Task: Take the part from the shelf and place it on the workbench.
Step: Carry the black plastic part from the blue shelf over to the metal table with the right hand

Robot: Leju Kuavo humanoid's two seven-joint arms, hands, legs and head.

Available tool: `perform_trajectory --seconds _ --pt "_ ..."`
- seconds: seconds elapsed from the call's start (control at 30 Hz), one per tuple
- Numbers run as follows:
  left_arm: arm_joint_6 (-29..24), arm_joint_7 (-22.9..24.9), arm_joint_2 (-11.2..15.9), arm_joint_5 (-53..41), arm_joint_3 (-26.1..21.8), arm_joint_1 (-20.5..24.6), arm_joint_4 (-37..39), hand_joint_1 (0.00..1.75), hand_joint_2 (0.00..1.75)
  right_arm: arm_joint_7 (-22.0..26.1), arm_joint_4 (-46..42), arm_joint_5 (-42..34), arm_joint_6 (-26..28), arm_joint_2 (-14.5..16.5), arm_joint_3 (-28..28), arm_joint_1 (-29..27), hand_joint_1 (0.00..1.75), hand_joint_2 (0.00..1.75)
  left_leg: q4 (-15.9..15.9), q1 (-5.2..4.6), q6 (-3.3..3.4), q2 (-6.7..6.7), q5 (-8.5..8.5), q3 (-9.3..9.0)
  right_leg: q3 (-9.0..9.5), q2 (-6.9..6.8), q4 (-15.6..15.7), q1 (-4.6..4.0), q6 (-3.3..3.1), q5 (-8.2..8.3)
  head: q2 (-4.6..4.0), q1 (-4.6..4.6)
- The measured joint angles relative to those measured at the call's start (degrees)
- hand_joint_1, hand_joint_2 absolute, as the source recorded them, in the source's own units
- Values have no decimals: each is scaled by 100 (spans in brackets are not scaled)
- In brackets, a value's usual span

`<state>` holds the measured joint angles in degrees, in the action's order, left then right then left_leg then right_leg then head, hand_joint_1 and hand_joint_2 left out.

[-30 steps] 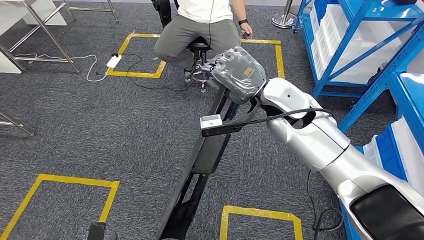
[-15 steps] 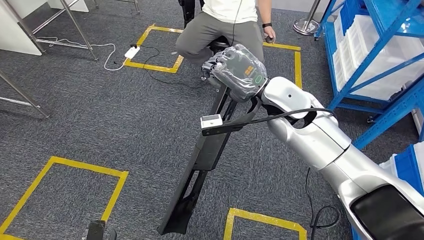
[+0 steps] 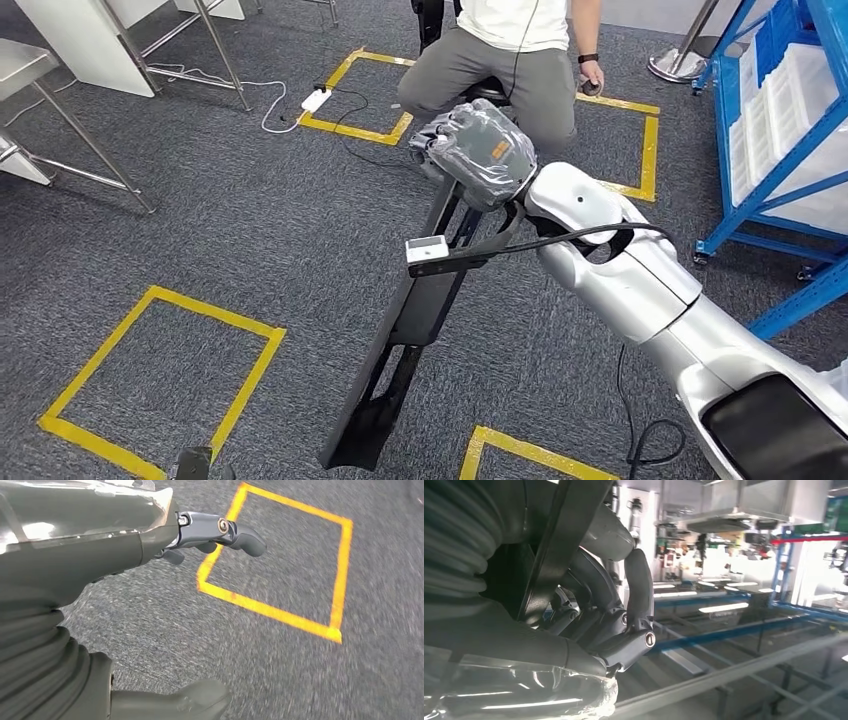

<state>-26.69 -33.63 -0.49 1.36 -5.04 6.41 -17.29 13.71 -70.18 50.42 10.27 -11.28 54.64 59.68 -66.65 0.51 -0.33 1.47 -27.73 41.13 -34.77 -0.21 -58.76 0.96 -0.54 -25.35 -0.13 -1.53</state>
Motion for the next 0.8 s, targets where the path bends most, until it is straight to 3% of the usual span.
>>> perform_trajectory --seconds 0.07,0.1,0.13,0.2,0.27,0.3,0.37,0.4,0.47,0.53,0.6,0.63,0.67,0.73,0.8 --pt "0 -1 -10 4 1 -3 0 0 175 7 1 3 -2 3 2 -12 162 175 -679 24 -35 -106 -268 343 -1 -129 -1 -26 -26 -12 0 0" --pt "0 -2 -16 8 1 -10 0 0 175 8 1 5 -3 5 3 -19 162 175 -788 30 -42 -124 -268 403 -2 -195 -1 -35 -31 -17 0 -2" --pt "0 -3 -20 12 1 -17 0 0 175 9 1 5 -3 10 3 -24 162 175 -671 34 -42 -141 -168 345 -1 -257 -1 -40 -35 -21 0 -1" --pt "-2 -10 -19 19 1 -19 0 0 175 10 -5 5 -4 20 -3 -22 162 175 76 22 -15 -297 161 -54 7 -370 -1 -57 -33 -32 0 -2" --pt "-4 -22 -17 26 1 -11 0 0 175 10 -13 8 -4 21 -15 -12 162 175 676 -18 35 -458 353 -381 14 -468 -2 -96 0 -53 0 3" --pt "-5 -27 -17 30 1 -9 0 0 175 10 -16 9 -5 22 -19 -9 162 175 785 -41 62 -482 369 -434 21 -518 0 -109 23 -63 0 8" --pt "-7 -33 -9 38 0 -14 -1 0 175 9 -21 11 -7 27 -22 -8 162 175 809 -67 129 -353 390 -443 48 -617 16 -117 83 -81 0 13" --pt "-8 -35 -5 40 -1 -21 -1 0 175 9 -25 13 -7 28 -25 -9 162 175 846 -63 164 -296 411 -471 48 -594 -7 -113 113 -108 0 18" --pt "-11 -38 -3 44 -1 -17 -2 0 175 9 -33 11 -7 21 -33 2 162 175 924 -38 232 -186 462 -531 -89 -371 -324 -103 130 -274 0 27" --pt "-13 -40 -4 45 -1 2 -2 0 175 9 -35 10 -9 -3 -33 1 162 175 940 -29 271 -63 481 -536 -446 -113 -1042 -73 100 -550 0 38" --pt "-13 -40 -5 45 -1 6 -1 0 175 9 -35 11 -11 -33 -26 -36 162 175 935 -30 285 94 485 -535 -756 -25 -1594 -56 117 -691 0 43" --pt "-12 -40 -7 45 -1 2 -1 0 175 9 -35 13 -12 -47 -24 -53 162 175 930 -29 284 185 484 -536 -778 -2 -1579 -47 156 -634 0 45" --pt "-10 -40 -8 45 -1 -3 0 0 175 9 -35 13 -12 -55 -24 -59 162 175 922 -27 279 262 480 -538 -694 16 -1349 -36 201 -505 0 45" --pt "-6 -40 -10 45 -1 -6 0 0 175 9 -35 14 -12 -65 -28 -53 162 175 881 -26 240 415 455 -527 -328 162 -526 4 278 -143 0 46" --pt "-3 -41 -5 45 -1 -9 0 0 175 12 -37 14 -17 -59 -30 -52 162 175 845 -24 177 525 432 -492 -97 268 -36 25 261 44 0 43"
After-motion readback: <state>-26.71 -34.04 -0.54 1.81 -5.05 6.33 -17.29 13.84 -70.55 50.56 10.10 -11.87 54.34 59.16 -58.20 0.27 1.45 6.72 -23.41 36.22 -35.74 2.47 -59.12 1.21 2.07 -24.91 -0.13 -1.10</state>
